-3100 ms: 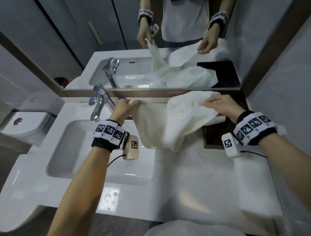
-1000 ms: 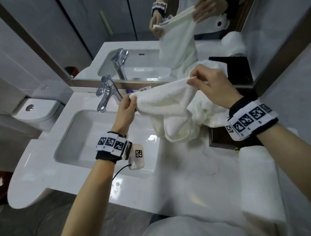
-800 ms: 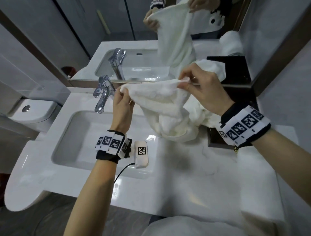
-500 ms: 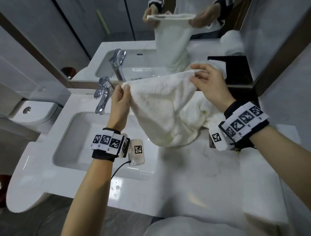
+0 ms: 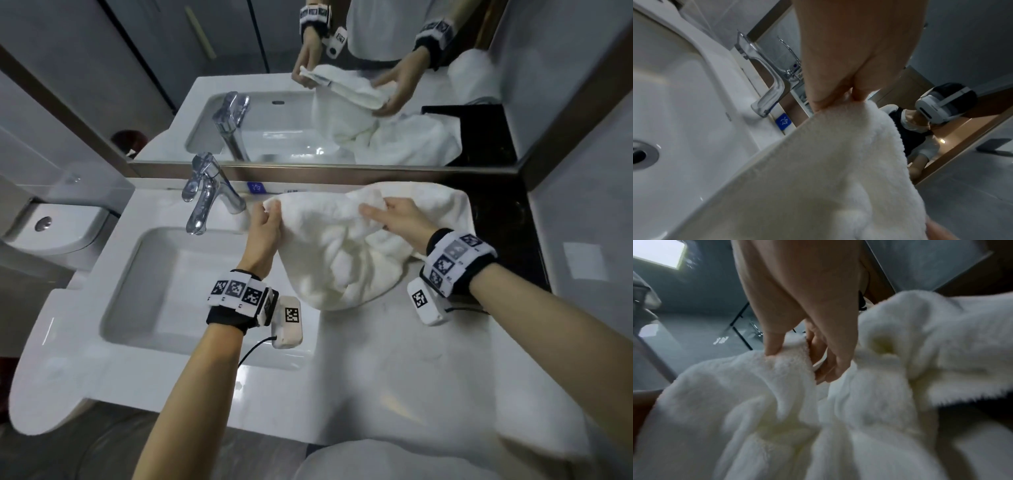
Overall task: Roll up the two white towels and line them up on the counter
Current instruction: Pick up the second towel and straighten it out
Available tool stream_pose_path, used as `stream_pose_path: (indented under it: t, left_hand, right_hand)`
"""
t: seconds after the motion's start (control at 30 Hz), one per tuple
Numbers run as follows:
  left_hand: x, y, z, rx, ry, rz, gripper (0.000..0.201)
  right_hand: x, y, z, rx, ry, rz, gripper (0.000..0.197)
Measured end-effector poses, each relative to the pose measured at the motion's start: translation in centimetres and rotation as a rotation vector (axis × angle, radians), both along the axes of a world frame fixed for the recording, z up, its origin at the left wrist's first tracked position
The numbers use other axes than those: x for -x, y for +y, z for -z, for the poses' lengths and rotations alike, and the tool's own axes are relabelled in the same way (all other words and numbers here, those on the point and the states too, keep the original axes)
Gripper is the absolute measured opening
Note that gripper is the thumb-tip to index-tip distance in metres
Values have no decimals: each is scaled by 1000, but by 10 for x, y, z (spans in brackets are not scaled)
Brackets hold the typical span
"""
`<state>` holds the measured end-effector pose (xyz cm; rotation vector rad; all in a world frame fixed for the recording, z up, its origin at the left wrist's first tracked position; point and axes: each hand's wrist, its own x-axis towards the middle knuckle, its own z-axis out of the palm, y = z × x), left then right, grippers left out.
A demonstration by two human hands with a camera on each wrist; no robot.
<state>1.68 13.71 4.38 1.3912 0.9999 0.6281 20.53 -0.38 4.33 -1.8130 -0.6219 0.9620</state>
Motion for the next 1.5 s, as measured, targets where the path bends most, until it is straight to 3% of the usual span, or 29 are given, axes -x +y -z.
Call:
stream_pose_path:
  t: [0.1, 0.17, 0.23, 0.37, 0.47, 0.53, 0.63, 0.67, 0.77, 0.9, 1.0, 1.1, 1.2, 1.37, 1.5]
  left_hand:
    - [6, 11, 11, -10, 31, 16, 28]
    - [12, 20, 17, -5, 35, 33, 16]
    - [14, 25, 20, -9, -1, 34, 10]
    - [2, 34, 23, -16, -65, 6, 8]
    - [-15, 40, 33, 72, 28, 19, 15]
    - [-28, 39, 42, 110, 122, 16, 17]
    - [-40, 42, 59, 205, 192, -52, 27]
    - [-41, 44, 65, 280, 193, -66, 31]
    - [-37, 51, 85, 465, 124, -102, 33]
    - [-32, 51, 99, 467, 189, -50, 30]
    - [-28, 47, 105, 506, 235, 6, 41]
    - [-27, 39, 100, 518, 195, 86, 40]
    - [-26, 36, 81, 383, 154, 81, 17]
    - [-16, 42, 38, 288, -87, -72, 23]
    - [-12, 49, 11, 226, -210, 47, 20]
  right_hand:
    - [2, 3, 17, -12, 109, 50, 36]
    - [1, 7, 16, -82, 131, 94, 27]
    - [-1, 15, 10, -127, -1, 94, 15]
    - [-9, 32, 3, -158, -263, 89, 19]
    - [-23, 37, 2, -23, -353, 89, 27]
    - [-35, 39, 4, 91, -262, 138, 36]
    - [-38, 34, 7, 97, 184, 208, 51]
    - [-35, 31, 9, 99, 242, 177, 53]
    - [-26, 19, 22, 154, 155, 36, 45]
    - [-15, 15, 40, 304, 59, 21, 42]
    - [-9, 19, 47, 304, 45, 60, 44]
    - [-5, 25, 47, 198, 92, 146, 29]
    - [-7, 30, 33, 43, 110, 170, 11]
    - [-18, 34, 1, -187, 96, 111, 19]
    - [-21, 34, -16, -234, 14, 96, 20]
